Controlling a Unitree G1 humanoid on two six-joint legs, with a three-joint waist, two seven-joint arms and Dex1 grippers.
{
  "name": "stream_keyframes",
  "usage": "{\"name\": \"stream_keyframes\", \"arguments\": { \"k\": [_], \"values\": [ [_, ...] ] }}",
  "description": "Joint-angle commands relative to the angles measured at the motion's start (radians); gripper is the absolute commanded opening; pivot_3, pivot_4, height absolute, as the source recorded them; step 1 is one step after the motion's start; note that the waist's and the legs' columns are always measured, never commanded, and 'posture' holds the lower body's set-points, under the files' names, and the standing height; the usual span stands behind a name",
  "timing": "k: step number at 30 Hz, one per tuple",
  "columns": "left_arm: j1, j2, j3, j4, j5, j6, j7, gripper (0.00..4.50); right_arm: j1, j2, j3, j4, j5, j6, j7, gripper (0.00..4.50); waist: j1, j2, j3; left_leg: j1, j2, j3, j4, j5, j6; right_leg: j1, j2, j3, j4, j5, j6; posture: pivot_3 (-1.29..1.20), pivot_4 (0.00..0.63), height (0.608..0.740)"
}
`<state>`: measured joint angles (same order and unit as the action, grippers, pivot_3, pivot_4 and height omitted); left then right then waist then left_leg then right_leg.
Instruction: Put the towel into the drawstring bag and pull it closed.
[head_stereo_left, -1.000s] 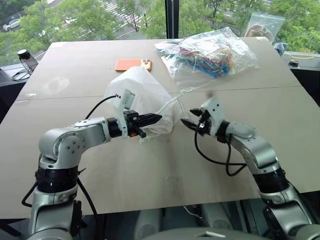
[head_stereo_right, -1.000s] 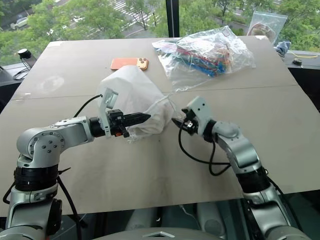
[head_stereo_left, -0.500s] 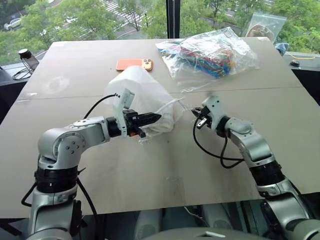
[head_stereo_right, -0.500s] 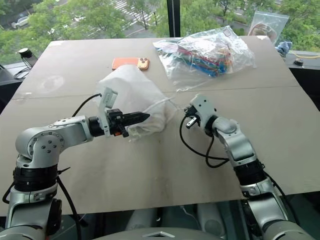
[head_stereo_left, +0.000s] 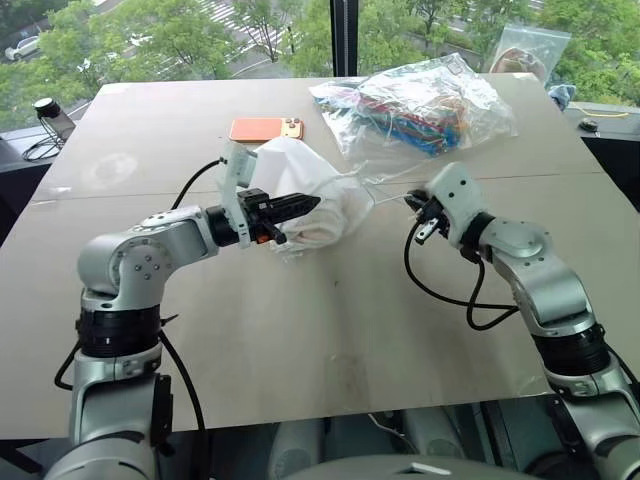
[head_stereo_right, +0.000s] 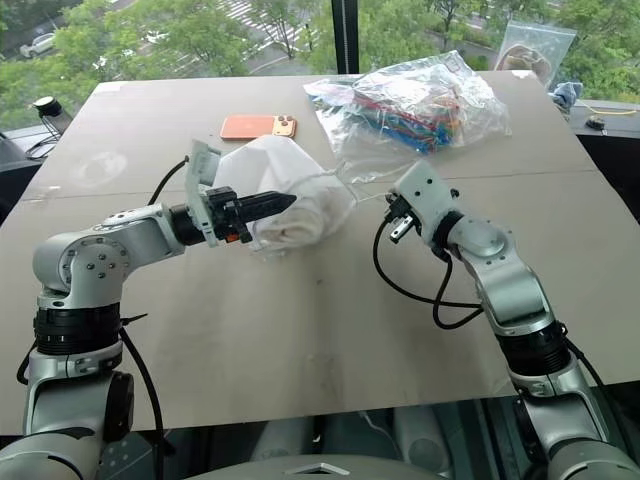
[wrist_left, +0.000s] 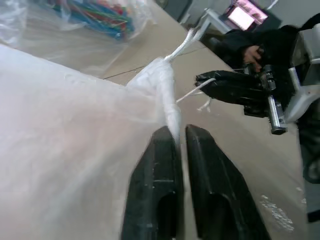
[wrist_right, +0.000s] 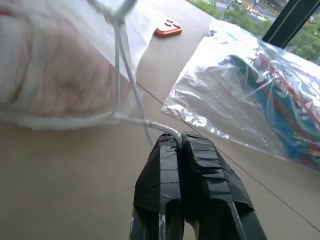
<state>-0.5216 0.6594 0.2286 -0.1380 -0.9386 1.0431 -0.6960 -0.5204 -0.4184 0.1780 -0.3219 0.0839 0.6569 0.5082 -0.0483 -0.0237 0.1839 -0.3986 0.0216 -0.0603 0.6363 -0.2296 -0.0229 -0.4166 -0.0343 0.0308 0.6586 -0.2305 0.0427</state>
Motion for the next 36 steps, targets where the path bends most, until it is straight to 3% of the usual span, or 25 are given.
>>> {"name": "stream_keyframes", "arguments": {
  "k": [1,2,3,7,11,18,34,36],
  "values": [
    [0.155,0.084,0.118,-0.019,0.027,-0.044,-0.046,2.21,-0.01,0.02,-0.006,-0.063,0.01,0.024,-0.016,0.0,-0.007,0.0,0.0,0.0,0.0,0.0,0.0,0.0,0.0,0.0,0.0,0.0,0.0,0.0,0.0,0.0,0.15,0.734],
    [0.223,0.11,0.14,-0.028,0.044,-0.068,-0.073,2.34,-0.008,0.026,-0.003,-0.067,0.01,0.027,-0.018,0.0,-0.008,0.0,0.0,0.0,0.0,0.001,-0.001,0.0,0.0,-0.001,0.0,0.001,0.0,0.0,0.0,0.0,0.15,0.734],
    [0.291,0.132,0.152,-0.048,0.076,-0.113,-0.1,2.93,-0.007,0.031,0.0,-0.07,0.01,0.03,-0.019,0.0,-0.009,0.0,0.0,0.0,0.0,0.0,-0.001,0.0,0.0,-0.001,0.0,0.001,0.0,0.0,-0.001,0.0,0.15,0.734],
    [0.506,0.156,0.179,-0.189,0.104,-0.198,-0.168,2.93,-0.002,0.037,0.007,-0.066,0.01,0.028,-0.016,0.0,0.007,0.0,0.0,-0.001,0.0,0.001,-0.001,0.0,0.0,-0.002,-0.001,0.001,-0.001,0.0,-0.001,0.0,0.15,0.734],
    [0.617,0.118,0.105,-0.307,0.177,-0.284,-0.156,2.93,-0.008,0.039,0.005,-0.056,0.017,0.026,-0.007,0.0,0.031,0.0,0.0,-0.001,0.0,0.0,-0.001,0.0,0.0,0.0,-0.002,-0.001,-0.002,-0.001,-0.002,0.0,0.15,0.734],
    [0.531,-0.039,-0.059,-0.302,0.301,-0.328,0.026,2.93,-0.01,0.033,0.005,-0.053,0.024,0.033,0.005,0.0,0.033,-0.001,0.0,0.0,0.0,0.0,0.001,0.0,0.0,0.001,-0.001,-0.001,-0.001,0.0,-0.001,0.0,0.15,0.734],
    [0.458,-0.051,-0.192,-0.238,0.302,-0.321,-0.087,2.93,0.005,0.017,0.0,-0.086,0.018,0.062,-0.007,0.0,0.012,0.0,0.0,0.0,0.0,0.0,0.001,0.0,0.0,0.001,0.0,-0.001,0.0,0.0,-0.001,0.0,0.15,0.734],
    [0.446,-0.055,-0.211,-0.227,0.307,-0.322,-0.097,2.34,0.007,0.016,-0.002,-0.089,0.018,0.065,-0.009,0.0,0.012,0.0,0.0,0.0,0.0,0.0,0.001,0.0,0.0,0.001,0.0,-0.001,0.0,0.0,0.0,0.0,0.15,0.734]
  ]
}}
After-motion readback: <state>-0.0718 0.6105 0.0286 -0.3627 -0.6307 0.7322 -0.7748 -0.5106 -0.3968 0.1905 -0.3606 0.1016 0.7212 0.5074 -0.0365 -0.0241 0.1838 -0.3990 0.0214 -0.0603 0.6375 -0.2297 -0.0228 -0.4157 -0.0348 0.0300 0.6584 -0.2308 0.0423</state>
